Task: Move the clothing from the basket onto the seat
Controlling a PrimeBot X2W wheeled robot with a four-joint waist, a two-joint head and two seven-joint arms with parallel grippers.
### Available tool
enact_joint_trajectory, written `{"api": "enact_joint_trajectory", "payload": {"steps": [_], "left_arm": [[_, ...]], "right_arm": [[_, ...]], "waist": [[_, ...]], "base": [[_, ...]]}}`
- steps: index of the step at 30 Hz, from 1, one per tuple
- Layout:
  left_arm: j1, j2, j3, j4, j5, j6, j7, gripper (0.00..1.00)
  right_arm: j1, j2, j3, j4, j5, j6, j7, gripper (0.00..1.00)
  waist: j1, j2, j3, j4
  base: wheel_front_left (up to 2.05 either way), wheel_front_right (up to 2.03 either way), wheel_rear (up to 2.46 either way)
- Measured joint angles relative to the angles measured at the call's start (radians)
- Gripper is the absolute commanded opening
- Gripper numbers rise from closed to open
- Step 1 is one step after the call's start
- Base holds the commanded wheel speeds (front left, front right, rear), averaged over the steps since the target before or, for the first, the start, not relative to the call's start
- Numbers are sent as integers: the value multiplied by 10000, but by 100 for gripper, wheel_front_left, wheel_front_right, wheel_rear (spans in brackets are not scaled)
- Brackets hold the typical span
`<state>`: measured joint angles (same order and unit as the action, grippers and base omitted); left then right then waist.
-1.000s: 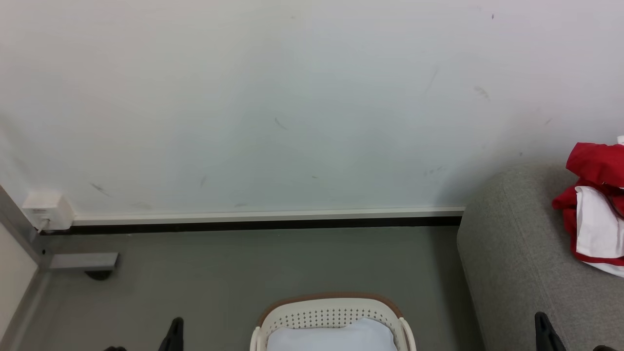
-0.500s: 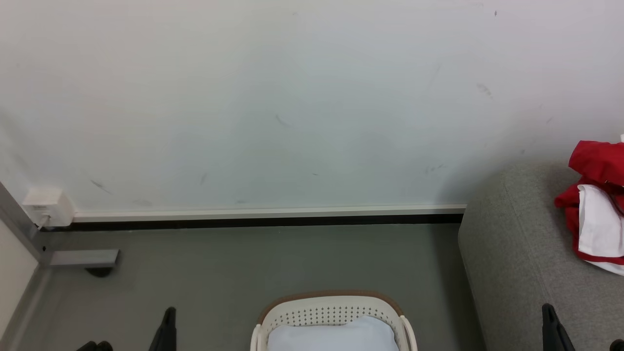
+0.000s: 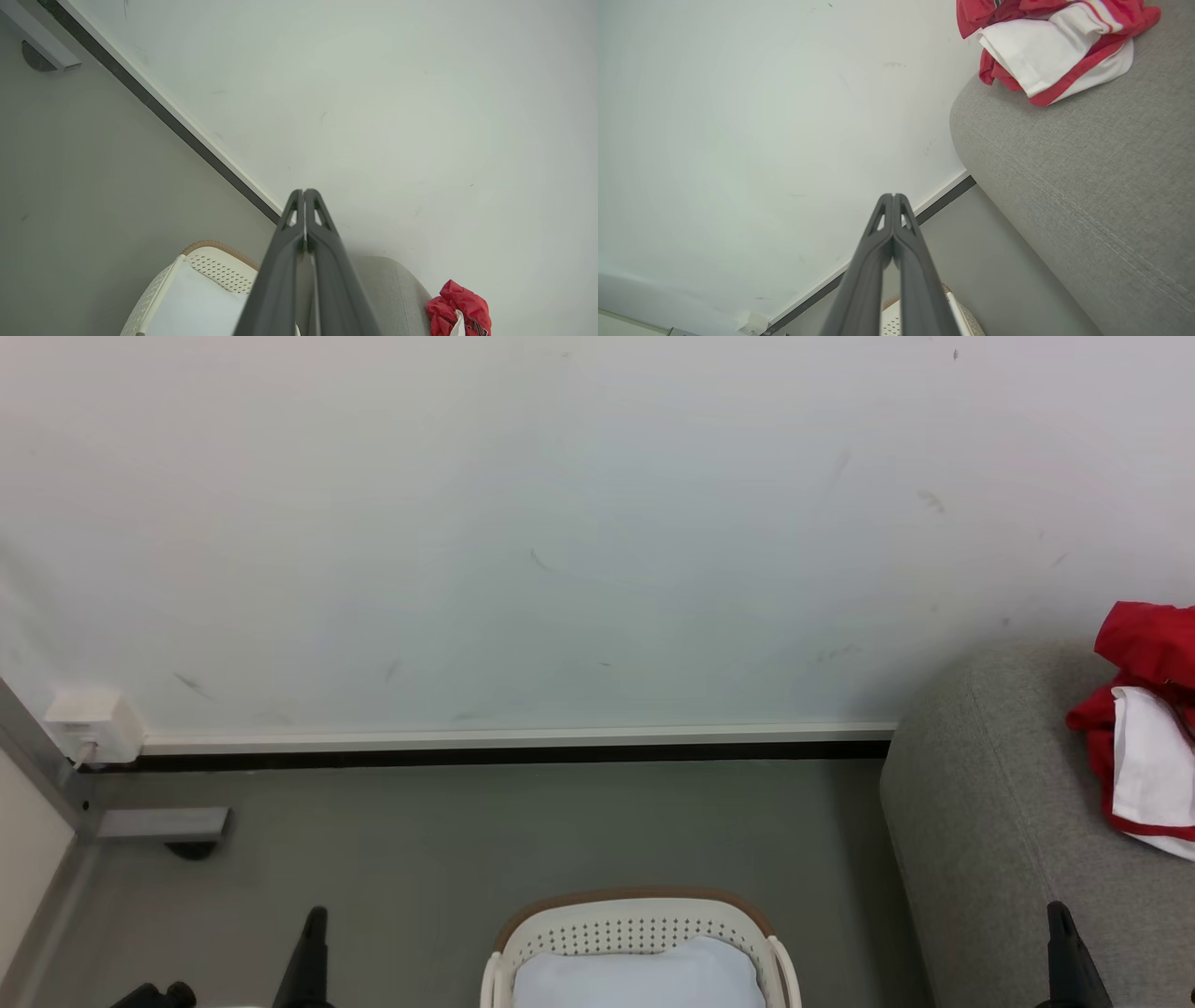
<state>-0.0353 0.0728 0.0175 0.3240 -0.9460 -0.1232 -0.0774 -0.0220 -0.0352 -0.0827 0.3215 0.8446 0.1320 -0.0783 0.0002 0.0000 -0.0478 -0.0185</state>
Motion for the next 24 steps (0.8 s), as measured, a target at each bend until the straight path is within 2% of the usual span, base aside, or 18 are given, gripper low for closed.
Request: {"api": "enact_joint_trajectory", "payload": {"steps": [24], "left_arm": [[-261,-82,357,-272,-2439,-8,709,0]], "right_arm": [[-372,-25,-127,-293,2836,0,719,0]], "waist": [[0,0,147,55]], "base": [[0,0,0]]}}
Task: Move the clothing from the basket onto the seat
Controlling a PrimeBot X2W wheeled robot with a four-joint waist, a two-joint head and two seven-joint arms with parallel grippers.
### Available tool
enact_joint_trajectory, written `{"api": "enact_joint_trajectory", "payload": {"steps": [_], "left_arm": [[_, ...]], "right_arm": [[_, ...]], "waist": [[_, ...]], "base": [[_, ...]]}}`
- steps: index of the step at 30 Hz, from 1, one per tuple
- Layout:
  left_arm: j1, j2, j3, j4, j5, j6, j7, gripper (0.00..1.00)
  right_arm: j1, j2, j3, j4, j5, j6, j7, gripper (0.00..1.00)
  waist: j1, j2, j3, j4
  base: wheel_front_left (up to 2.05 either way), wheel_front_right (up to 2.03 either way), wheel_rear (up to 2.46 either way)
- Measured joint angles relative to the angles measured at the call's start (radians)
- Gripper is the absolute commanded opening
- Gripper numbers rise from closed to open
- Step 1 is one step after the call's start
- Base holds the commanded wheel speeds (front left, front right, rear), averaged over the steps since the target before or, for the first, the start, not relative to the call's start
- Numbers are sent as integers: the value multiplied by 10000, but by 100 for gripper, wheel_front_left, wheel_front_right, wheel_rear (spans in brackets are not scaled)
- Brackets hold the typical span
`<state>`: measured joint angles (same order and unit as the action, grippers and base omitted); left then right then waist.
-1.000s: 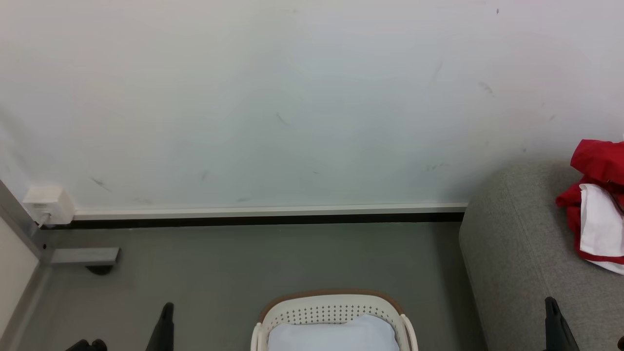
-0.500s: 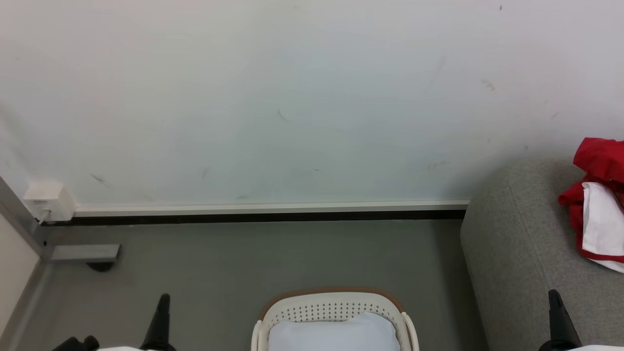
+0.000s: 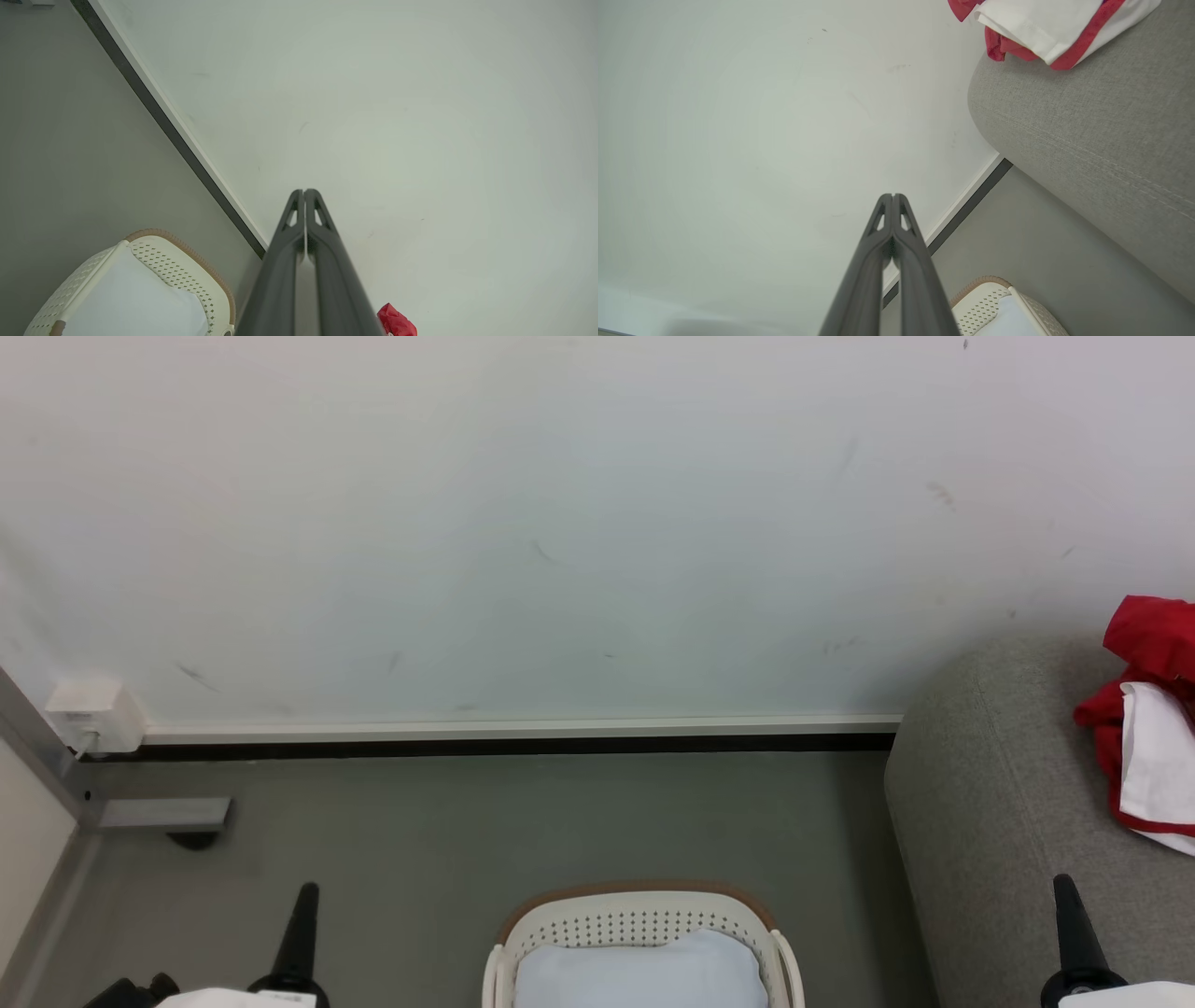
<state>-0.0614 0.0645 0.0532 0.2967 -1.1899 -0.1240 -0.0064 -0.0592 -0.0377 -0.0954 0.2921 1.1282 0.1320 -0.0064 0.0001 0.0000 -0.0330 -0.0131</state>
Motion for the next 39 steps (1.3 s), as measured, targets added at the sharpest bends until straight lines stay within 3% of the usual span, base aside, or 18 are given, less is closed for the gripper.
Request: {"api": "enact_joint_trajectory", "payload": {"steps": [39], "left_arm": [[-332,-123,428,-357,-2995,-31,876,0]], "right_arm": [[-346,-54,-121,-324,3469,0,867,0]], "waist": [[-1,0,240,88]], "base": [[0,0,0]]}}
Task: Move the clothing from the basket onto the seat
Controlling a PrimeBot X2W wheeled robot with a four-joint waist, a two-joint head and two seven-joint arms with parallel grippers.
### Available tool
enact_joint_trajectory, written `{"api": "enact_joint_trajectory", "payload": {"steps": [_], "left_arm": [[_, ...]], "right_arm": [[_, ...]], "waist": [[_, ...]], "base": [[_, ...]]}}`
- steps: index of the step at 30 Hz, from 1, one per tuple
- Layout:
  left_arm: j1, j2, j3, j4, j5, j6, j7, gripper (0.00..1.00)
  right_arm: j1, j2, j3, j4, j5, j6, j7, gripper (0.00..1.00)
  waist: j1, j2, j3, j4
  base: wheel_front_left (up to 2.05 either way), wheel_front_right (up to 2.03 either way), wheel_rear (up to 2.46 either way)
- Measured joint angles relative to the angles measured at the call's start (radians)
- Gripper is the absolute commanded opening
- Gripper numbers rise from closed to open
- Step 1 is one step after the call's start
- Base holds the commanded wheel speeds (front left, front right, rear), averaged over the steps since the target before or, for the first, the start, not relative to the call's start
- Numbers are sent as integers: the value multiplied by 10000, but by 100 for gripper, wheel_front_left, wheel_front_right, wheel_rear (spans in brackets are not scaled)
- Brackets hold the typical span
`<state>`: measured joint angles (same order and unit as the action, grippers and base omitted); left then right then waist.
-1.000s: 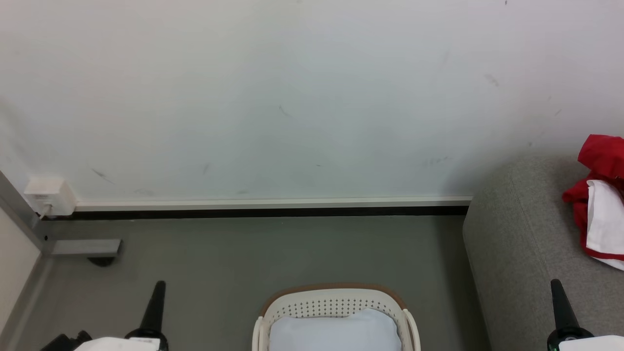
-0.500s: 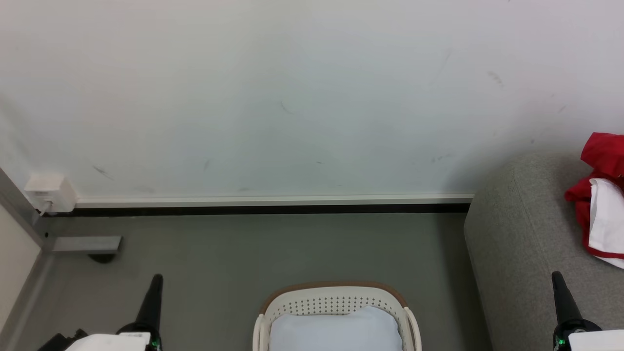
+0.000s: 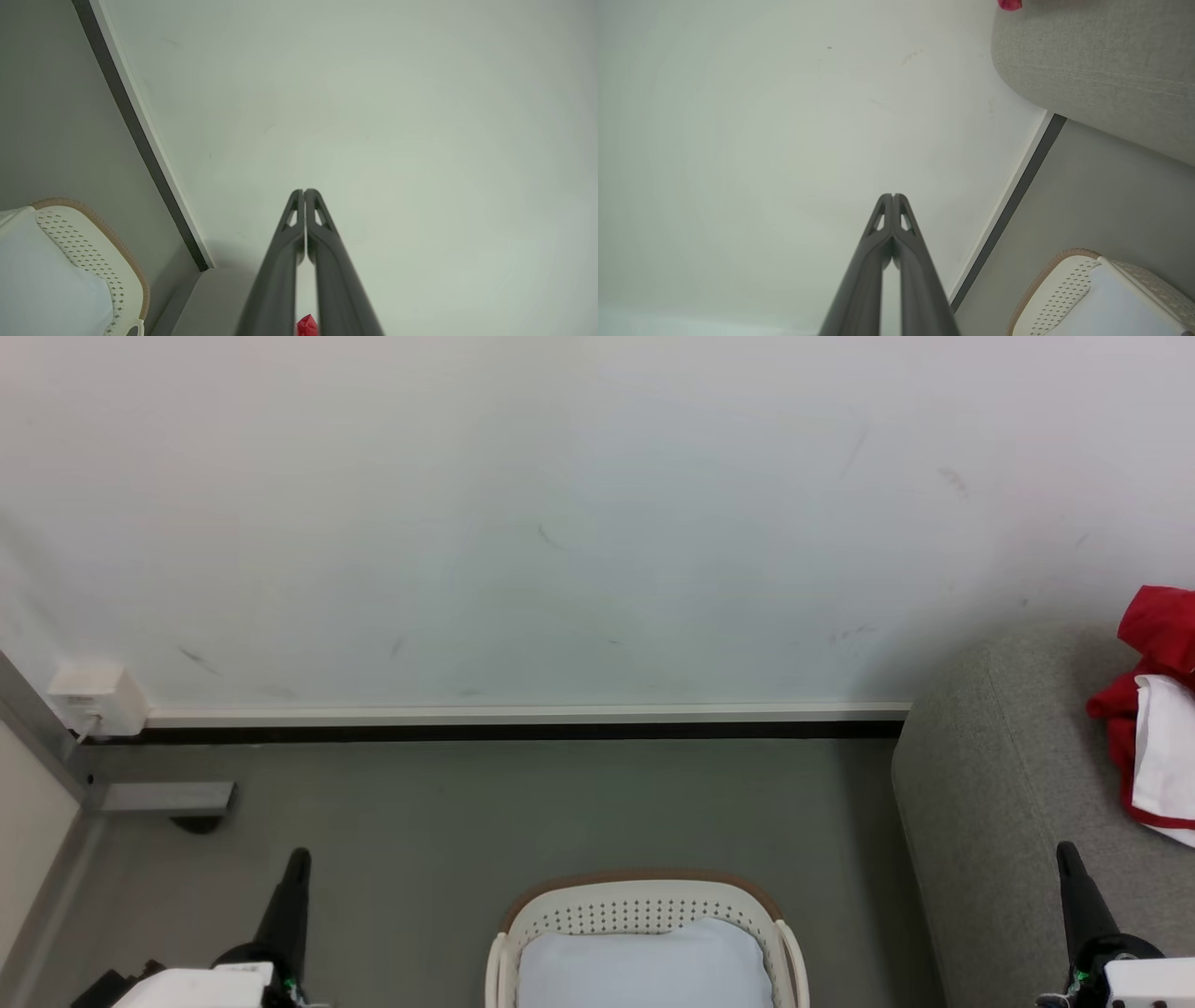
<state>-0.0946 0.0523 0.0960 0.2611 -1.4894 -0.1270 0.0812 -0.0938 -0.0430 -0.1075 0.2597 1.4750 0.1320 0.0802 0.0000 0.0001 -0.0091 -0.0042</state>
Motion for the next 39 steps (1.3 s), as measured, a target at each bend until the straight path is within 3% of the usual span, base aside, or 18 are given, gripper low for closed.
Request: {"api": "enact_joint_trajectory", "payload": {"steps": [19,39], "left_arm": [[-113,-33,184,-127,-1158,-6,328,0],[-116,-35,188,-130,-1158,-17,330,0]], "right_arm": [[-96,-29,-50,-107,1348,-2,341,0],[-109,-31,-52,-113,1371,-2,343,0]], "waist": [[0,0,115,42],[0,0,114,42]], "base": [[0,0,0],[0,0,0]]}}
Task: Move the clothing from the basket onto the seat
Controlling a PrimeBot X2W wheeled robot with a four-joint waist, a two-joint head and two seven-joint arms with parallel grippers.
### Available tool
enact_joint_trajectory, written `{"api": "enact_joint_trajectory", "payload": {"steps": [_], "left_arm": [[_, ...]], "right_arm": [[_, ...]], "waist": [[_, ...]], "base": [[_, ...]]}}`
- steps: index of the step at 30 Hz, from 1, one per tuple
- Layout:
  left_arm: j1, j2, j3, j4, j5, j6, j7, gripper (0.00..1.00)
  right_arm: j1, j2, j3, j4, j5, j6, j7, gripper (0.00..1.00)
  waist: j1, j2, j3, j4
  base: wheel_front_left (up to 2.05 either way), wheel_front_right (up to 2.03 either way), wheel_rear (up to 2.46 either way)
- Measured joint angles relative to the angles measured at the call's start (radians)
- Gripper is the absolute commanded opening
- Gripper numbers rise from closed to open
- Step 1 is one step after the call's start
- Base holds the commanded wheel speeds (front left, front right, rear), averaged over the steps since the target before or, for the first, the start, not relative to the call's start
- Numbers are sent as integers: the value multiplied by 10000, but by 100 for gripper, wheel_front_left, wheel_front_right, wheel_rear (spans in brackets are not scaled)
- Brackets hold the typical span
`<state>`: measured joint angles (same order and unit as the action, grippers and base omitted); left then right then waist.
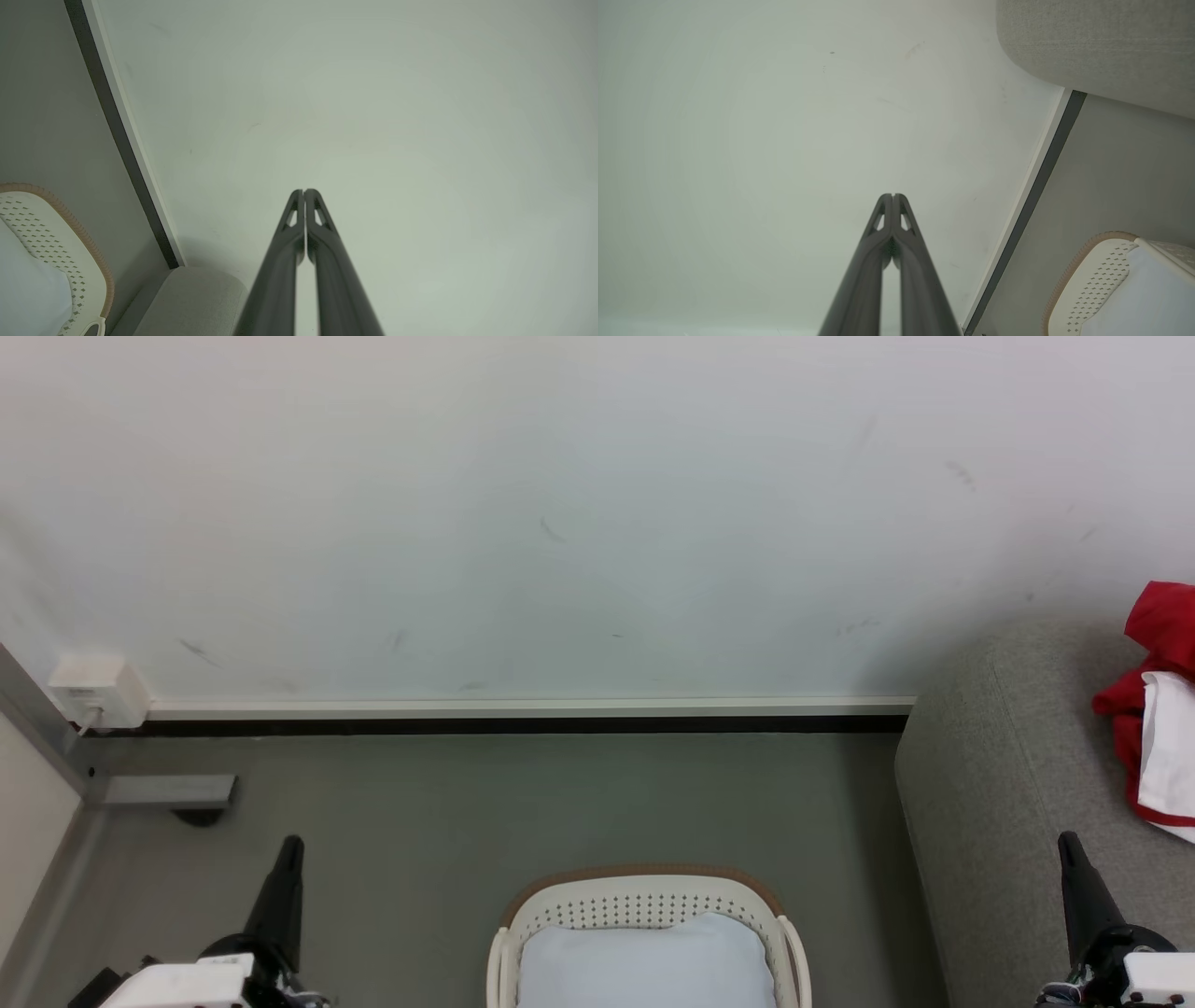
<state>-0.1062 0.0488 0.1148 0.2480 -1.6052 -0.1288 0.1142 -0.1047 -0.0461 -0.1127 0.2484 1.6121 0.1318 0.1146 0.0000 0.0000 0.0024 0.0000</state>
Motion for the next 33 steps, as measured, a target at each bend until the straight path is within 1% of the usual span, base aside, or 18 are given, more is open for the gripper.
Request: {"api": "enact_joint_trajectory", "payload": {"steps": [33], "left_arm": [[-1,0,0,-2,0,0,0,0]], "right_arm": [[-2,0,0,0,0,0,0,0]], "waist": [[-1,0,0,0]], "base": [[0,0,0]]}}
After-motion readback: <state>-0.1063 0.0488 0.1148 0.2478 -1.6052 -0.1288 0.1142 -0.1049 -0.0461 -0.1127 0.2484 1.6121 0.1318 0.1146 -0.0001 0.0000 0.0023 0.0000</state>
